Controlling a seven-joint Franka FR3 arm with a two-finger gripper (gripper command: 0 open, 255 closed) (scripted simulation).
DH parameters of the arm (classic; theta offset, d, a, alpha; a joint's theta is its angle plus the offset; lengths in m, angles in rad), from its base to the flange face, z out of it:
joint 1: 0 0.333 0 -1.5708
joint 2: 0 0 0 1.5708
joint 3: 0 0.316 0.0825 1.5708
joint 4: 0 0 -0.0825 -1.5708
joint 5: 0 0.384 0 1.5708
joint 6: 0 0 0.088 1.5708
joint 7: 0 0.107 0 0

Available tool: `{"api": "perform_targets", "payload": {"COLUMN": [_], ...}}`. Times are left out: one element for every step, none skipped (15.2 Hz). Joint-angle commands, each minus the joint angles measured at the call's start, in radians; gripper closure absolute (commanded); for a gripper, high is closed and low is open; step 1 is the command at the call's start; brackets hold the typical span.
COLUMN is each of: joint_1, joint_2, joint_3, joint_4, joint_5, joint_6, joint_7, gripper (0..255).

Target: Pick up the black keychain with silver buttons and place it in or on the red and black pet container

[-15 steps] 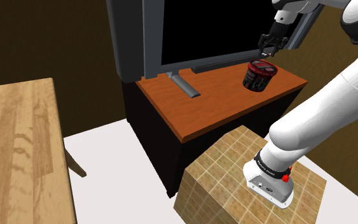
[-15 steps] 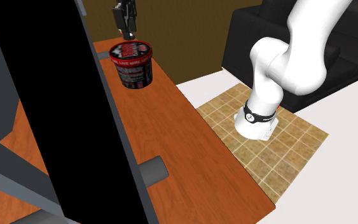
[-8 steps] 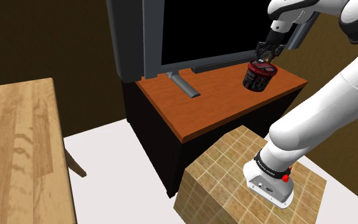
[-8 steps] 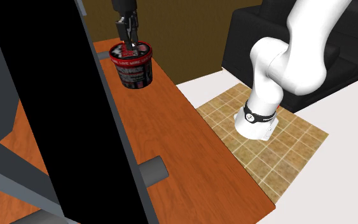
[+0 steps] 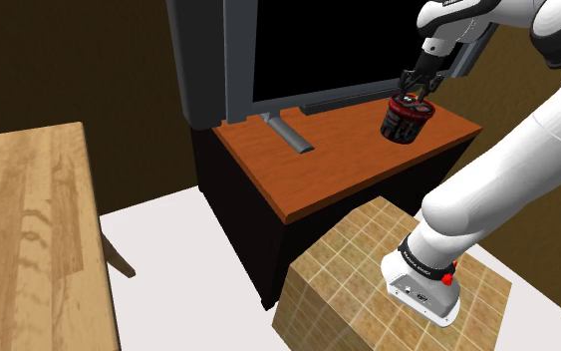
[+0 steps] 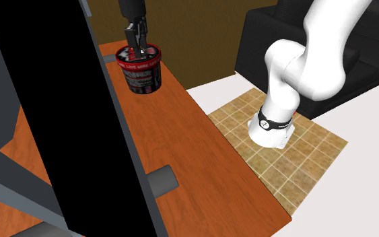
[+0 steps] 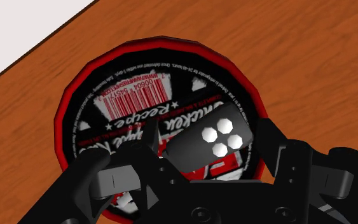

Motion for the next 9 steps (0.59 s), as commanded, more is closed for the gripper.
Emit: {"api": "perform_targets", "payload": {"joint_1": [0.0, 0.0, 0.0, 0.0, 0.0, 0.0, 0.0, 0.0, 0.001], "joint_2": [0.0, 0.0, 0.0, 0.0, 0.0, 0.0, 0.0, 0.0, -0.007], "joint_3": [0.0, 0.0, 0.0, 0.0, 0.0, 0.0, 0.0, 0.0, 0.002], "joint_4": [0.0, 0.0, 0.0, 0.0, 0.0, 0.0, 0.0, 0.0, 0.027], "joint_5": [0.0, 0.0, 0.0, 0.0, 0.0, 0.0, 0.0, 0.0, -0.003], "joint_6": [0.0, 0.0, 0.0, 0.0, 0.0, 0.0, 0.0, 0.0, -0.033], "joint_7": [0.0, 0.0, 0.0, 0.0, 0.0, 0.0, 0.0, 0.0, 0.002], "gripper": [255, 255, 0, 0, 0, 0, 0, 0, 0]}}
